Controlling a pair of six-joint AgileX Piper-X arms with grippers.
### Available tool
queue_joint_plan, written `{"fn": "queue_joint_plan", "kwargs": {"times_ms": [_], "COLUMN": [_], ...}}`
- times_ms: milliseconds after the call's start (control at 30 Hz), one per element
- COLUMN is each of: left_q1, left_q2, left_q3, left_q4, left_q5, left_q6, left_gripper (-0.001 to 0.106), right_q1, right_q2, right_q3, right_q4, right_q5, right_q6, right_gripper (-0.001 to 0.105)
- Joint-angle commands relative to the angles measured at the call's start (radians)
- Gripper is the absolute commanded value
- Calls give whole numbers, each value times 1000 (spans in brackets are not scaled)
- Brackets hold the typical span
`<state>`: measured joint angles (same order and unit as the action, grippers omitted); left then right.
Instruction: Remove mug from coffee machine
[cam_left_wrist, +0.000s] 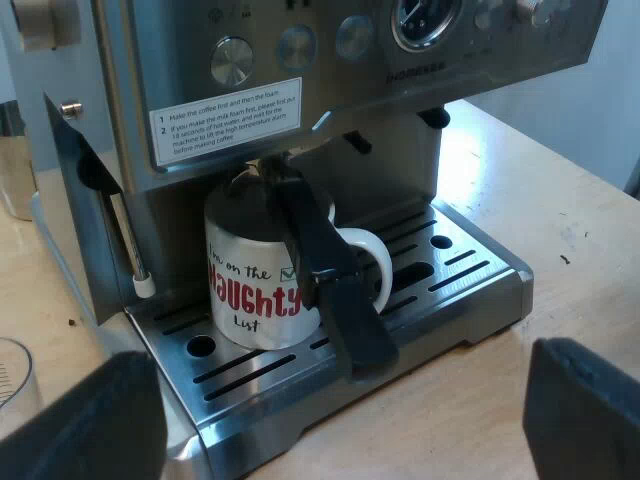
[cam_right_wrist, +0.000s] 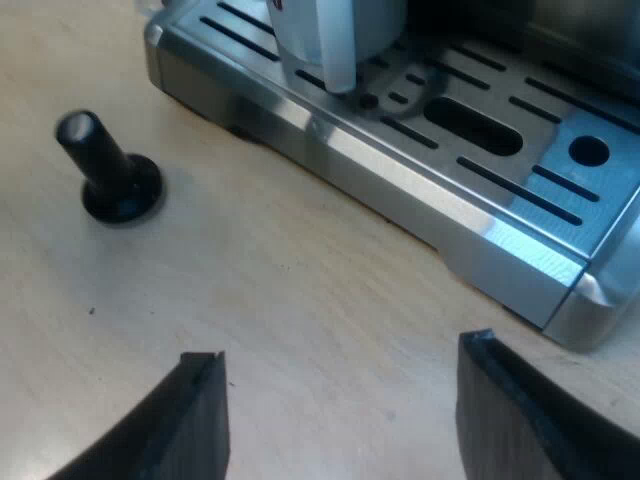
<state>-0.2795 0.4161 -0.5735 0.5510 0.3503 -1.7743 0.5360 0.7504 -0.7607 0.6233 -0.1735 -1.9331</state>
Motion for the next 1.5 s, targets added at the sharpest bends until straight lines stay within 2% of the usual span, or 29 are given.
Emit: {"fn": "queue_joint_plan", "kwargs": {"times_ms": [33, 133, 367, 467, 667, 1500], "left_q1": [-5, -5, -5, -5, -5, -5], "left_q2": [-1, -1, -1, -1, -1, -1], "left_q3": [1, 1, 1, 1, 1, 1], "left_q4": [-16, -12, -2, -2, -2, -2], "left_q5": [5, 5, 5, 5, 5, 5], "left_q6": [-10, -10, -10, -10, -10, -10], "left_gripper": [87, 87, 87, 87, 87, 87], "right_q1": [38, 64, 74, 74, 74, 74], "right_q2": [28, 59, 135, 174, 283, 733], "right_q3": [14, 53, 139, 159, 184, 185], "right_q4": [-75, -186, -444, -539, -724, -1330], "right_q5": [65, 87, 86, 86, 86, 49], "right_q6": [31, 63, 83, 105, 105, 105], "right_gripper": [52, 52, 52, 52, 52, 52]}}
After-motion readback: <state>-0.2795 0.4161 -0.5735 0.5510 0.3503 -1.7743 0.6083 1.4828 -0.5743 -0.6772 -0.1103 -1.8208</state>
